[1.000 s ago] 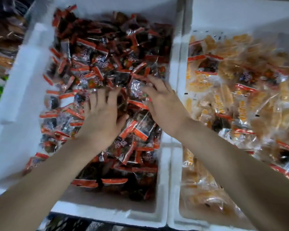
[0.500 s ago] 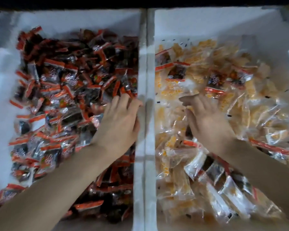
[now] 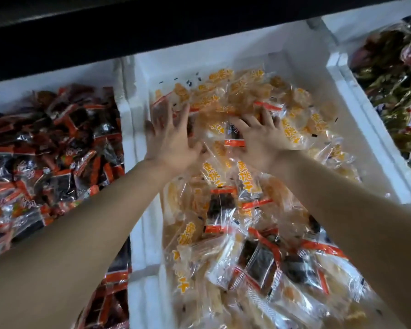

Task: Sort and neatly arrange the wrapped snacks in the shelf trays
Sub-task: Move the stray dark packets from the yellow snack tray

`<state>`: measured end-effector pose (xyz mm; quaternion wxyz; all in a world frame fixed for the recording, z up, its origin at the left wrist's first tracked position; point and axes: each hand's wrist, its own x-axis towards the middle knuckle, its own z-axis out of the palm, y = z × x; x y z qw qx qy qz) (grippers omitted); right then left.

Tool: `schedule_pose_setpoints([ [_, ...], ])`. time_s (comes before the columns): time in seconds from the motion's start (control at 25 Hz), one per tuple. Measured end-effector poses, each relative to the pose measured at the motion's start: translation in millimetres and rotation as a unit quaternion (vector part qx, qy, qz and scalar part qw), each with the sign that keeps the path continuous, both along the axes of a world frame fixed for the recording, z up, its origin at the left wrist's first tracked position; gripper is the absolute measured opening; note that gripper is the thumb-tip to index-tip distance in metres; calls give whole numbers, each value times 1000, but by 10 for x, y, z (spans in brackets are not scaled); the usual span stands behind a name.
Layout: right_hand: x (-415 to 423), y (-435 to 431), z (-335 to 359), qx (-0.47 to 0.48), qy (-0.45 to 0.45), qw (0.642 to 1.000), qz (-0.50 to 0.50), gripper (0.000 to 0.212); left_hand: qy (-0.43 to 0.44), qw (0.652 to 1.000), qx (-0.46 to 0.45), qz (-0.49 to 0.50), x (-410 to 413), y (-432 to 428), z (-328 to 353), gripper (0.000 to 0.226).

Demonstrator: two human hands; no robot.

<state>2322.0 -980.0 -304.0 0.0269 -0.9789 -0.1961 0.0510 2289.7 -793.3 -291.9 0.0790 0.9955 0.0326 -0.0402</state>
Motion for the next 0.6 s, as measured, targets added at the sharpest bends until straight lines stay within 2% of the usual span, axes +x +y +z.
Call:
schedule_pose_setpoints([
  [0.08,-45,-13,6,17,12,1000,24,67,47,998,-41,28,97,37,-38,81],
  [0.16,-128,-61,15,53,30,997,46,66,49,997,-53,17,89,38,-44,75],
  [0.32,-397,-213,15,83,43,991,94,64,35,996,-51,-60,-293,-38,-31,59],
  [0.48,-682,-329,55,130,75,978,143,65,27,988,-38,-145,-709,-26,-11,66],
  [0.6,-733,-352,112,154,107,975,123,63,24,979,-80,-186,-759,55,167,64],
])
